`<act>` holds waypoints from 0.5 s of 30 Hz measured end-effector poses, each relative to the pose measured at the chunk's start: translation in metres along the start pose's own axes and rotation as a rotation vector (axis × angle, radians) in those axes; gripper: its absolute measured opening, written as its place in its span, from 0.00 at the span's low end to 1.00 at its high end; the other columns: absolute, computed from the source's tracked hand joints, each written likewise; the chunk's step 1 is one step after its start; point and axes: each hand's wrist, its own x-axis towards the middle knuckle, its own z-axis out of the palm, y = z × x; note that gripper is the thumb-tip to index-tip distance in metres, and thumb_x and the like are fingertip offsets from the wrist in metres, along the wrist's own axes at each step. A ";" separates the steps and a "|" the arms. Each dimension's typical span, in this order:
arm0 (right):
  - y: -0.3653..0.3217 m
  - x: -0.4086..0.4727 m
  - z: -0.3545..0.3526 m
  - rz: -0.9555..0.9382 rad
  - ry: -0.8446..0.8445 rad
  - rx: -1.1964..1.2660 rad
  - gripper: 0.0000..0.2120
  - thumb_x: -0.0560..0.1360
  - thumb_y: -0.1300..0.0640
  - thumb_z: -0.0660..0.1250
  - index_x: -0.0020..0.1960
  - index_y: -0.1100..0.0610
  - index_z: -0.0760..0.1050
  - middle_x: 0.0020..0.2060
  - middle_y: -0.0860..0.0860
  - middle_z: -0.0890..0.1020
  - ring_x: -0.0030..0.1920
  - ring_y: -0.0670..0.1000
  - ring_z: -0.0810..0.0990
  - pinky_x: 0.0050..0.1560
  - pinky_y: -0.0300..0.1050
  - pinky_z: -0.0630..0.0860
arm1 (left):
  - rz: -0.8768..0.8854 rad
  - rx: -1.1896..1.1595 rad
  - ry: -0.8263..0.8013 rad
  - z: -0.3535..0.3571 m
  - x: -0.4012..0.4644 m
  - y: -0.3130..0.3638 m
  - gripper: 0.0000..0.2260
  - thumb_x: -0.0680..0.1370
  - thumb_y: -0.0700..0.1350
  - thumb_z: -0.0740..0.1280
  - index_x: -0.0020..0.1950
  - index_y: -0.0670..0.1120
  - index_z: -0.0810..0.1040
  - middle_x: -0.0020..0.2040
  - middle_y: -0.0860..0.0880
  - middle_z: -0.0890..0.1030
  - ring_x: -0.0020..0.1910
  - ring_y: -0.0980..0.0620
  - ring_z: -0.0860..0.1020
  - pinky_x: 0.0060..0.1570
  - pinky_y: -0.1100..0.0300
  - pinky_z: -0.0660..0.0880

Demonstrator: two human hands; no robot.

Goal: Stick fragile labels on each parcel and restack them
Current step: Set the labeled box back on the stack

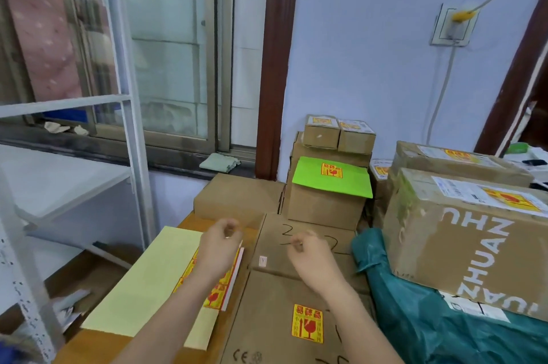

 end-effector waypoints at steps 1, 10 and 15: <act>-0.002 0.011 0.004 0.001 -0.012 -0.001 0.15 0.79 0.57 0.59 0.63 0.57 0.75 0.60 0.51 0.73 0.55 0.49 0.76 0.58 0.42 0.72 | 0.008 0.036 0.008 0.000 0.012 -0.002 0.13 0.79 0.42 0.62 0.64 0.44 0.75 0.61 0.46 0.77 0.60 0.48 0.74 0.55 0.59 0.71; -0.018 0.097 0.050 -0.034 -0.086 -0.034 0.14 0.79 0.57 0.59 0.62 0.60 0.73 0.69 0.55 0.65 0.69 0.55 0.66 0.69 0.45 0.64 | -0.010 0.234 0.023 0.008 0.100 -0.034 0.20 0.79 0.44 0.62 0.71 0.43 0.67 0.71 0.43 0.68 0.68 0.44 0.69 0.65 0.54 0.66; -0.008 0.135 0.068 0.067 -0.150 -0.152 0.15 0.80 0.54 0.57 0.58 0.63 0.74 0.74 0.61 0.59 0.74 0.59 0.56 0.71 0.47 0.57 | -0.047 0.324 0.039 0.012 0.144 -0.058 0.22 0.80 0.48 0.62 0.73 0.47 0.65 0.77 0.42 0.56 0.76 0.44 0.52 0.72 0.50 0.56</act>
